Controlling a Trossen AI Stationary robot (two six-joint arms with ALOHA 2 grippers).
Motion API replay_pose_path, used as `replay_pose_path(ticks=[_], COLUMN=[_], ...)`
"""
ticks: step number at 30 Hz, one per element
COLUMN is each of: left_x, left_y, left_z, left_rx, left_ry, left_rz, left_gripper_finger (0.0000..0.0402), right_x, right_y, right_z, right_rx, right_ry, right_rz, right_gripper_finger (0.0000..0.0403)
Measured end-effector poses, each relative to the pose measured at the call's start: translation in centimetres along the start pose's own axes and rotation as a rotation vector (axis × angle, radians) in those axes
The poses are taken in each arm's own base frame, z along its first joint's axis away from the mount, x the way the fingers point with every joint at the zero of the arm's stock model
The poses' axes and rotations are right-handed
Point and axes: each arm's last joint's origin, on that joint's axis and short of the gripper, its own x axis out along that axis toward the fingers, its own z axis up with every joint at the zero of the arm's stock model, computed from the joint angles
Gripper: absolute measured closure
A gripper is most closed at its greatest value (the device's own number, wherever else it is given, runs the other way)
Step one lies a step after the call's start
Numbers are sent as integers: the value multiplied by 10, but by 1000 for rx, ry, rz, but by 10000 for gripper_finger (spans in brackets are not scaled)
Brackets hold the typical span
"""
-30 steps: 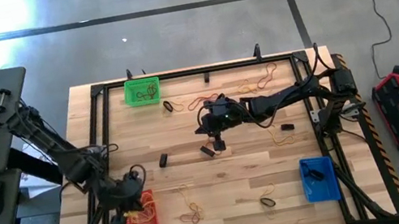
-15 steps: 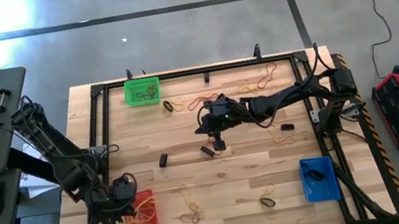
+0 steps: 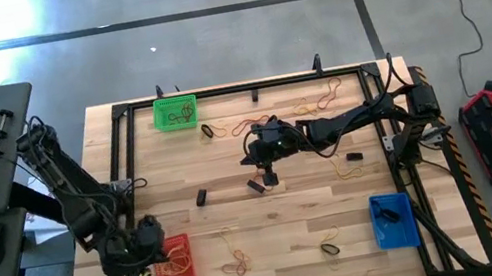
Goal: Sort rubber bands into baskets
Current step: Put the yellow rubber band into the red bin
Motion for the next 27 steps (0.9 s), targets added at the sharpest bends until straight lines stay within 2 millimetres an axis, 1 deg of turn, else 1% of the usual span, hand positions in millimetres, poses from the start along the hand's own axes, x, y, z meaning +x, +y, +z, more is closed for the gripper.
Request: replay_pose_path(ticks=[7, 16, 27], left_x=[24, 52, 70], left_y=[-4, -6, -7], left_z=[1, -4, -7], left_rx=[16, 21, 55], left_ry=[64, 191, 247], left_rz=[46, 95, 120], left_gripper_finger=[401, 401, 401], right_x=[0, 0, 0], right_y=[0, 0, 0], right_z=[0, 0, 0], right_rx=[0, 0, 0], right_ry=[0, 0, 1], right_rz=[0, 0, 0], right_gripper_finger=[403, 403, 403])
